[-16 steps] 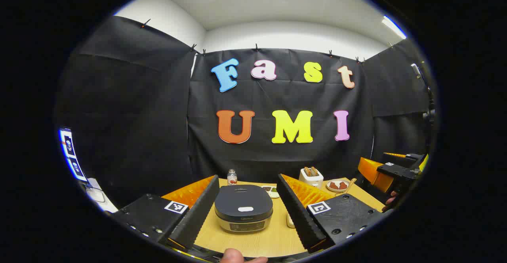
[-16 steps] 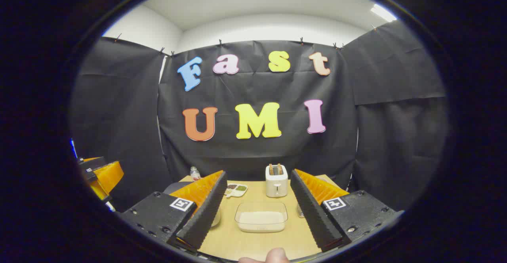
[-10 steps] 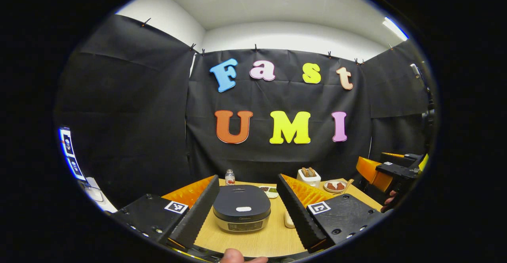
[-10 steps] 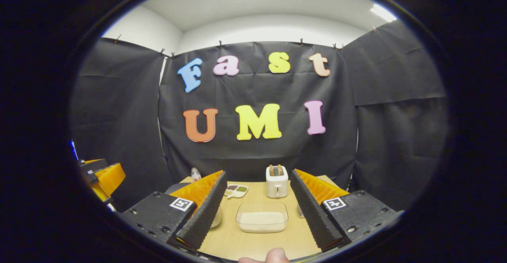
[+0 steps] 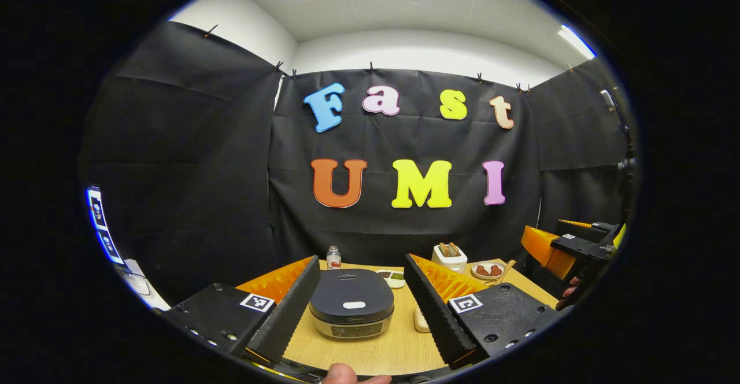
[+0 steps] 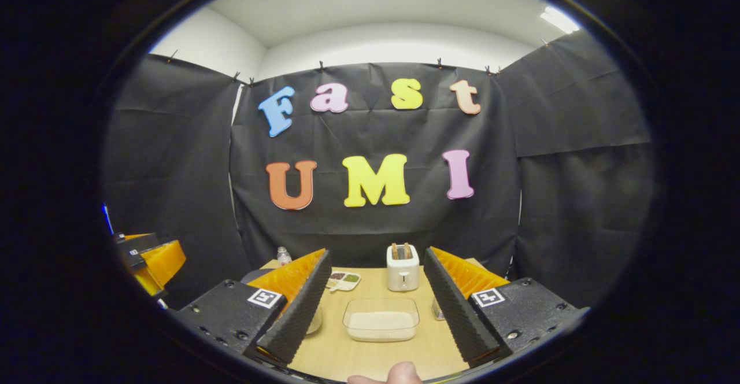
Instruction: Close the left gripper, press the button to open the rice cooker; take a wooden spoon from the chopstick holder with the right hand, scoop a spoonful of rice and pour it into the rice cooker, then put the wooden spoon back into the chopstick holder.
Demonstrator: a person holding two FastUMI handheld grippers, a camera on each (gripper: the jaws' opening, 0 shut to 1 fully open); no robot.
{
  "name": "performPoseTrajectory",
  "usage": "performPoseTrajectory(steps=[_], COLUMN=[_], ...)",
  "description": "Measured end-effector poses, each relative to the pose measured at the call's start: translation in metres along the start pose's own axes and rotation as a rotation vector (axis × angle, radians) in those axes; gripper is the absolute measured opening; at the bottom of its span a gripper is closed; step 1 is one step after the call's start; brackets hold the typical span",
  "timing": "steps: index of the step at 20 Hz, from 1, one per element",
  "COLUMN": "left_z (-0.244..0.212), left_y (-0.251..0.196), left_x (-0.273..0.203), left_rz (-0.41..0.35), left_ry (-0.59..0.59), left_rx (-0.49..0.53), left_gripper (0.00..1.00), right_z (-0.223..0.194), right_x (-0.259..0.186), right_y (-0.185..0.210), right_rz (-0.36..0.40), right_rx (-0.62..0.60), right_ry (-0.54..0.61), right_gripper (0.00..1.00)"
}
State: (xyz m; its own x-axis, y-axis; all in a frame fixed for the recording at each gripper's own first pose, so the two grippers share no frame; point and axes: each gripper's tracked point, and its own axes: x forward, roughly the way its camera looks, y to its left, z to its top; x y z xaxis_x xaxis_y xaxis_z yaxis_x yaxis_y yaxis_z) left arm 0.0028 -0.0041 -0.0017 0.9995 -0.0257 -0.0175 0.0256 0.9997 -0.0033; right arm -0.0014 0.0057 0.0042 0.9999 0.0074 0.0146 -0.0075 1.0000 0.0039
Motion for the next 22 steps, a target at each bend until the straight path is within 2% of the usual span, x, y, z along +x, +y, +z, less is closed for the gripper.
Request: performPoseTrajectory(steps=[2,3,4,7,8,11,12,13,14,15,22], left_z=[-0.001,0.0,0.0,-0.002,-0.003,-0.01,-0.013,-0.017,-0.022,-0.024,-0.043], left_y=[0.0,-0.002,-0.004,-0.003,-0.002,-0.007,-0.01,-0.011,-0.014,-0.016,-0.01], left_x=[0.0,0.0,0.002,0.004,0.004,0.01,0.013,0.017,0.02,0.024,0.056], left_rz=[0.0,-0.001,-0.003,0.003,0.008,0.017,0.019,0.02,0.024,0.028,0.052], left_ry=[0.003,0.003,0.002,0.009,0.012,0.033,0.046,0.064,0.081,0.094,0.242], left_rx=[0.002,0.003,0.005,0.008,0.007,0.005,0.004,0.004,0.004,0.004,-0.065], left_gripper=[0.94,0.94,0.94,0.94,0.94,0.94,0.94,0.94,0.94,0.94,0.94], right_z=[-0.001,0.0,0.0,0.001,0.0,-0.004,-0.006,-0.007,-0.007,-0.007,-0.004], right_x=[0.001,0.002,0.002,0.007,0.009,0.017,0.02,0.025,0.03,0.036,0.082], right_y=[0.0,-0.001,-0.002,-0.003,-0.005,-0.01,-0.012,-0.015,-0.018,-0.021,-0.061], right_rz=[0.002,0.0,0.0,-0.001,-0.002,0.004,0.005,0.005,0.007,0.009,0.015], right_rx=[-0.004,-0.008,-0.012,-0.019,-0.021,-0.036,-0.044,-0.05,-0.054,-0.053,-0.072], right_ry=[0.003,0.002,0.0,0.0,0.003,0.016,0.021,0.026,0.032,0.037,0.061], right_gripper=[0.96,1.0,0.96,0.96,1.0,1.0,0.96,0.96,1.0,0.96,1.0])
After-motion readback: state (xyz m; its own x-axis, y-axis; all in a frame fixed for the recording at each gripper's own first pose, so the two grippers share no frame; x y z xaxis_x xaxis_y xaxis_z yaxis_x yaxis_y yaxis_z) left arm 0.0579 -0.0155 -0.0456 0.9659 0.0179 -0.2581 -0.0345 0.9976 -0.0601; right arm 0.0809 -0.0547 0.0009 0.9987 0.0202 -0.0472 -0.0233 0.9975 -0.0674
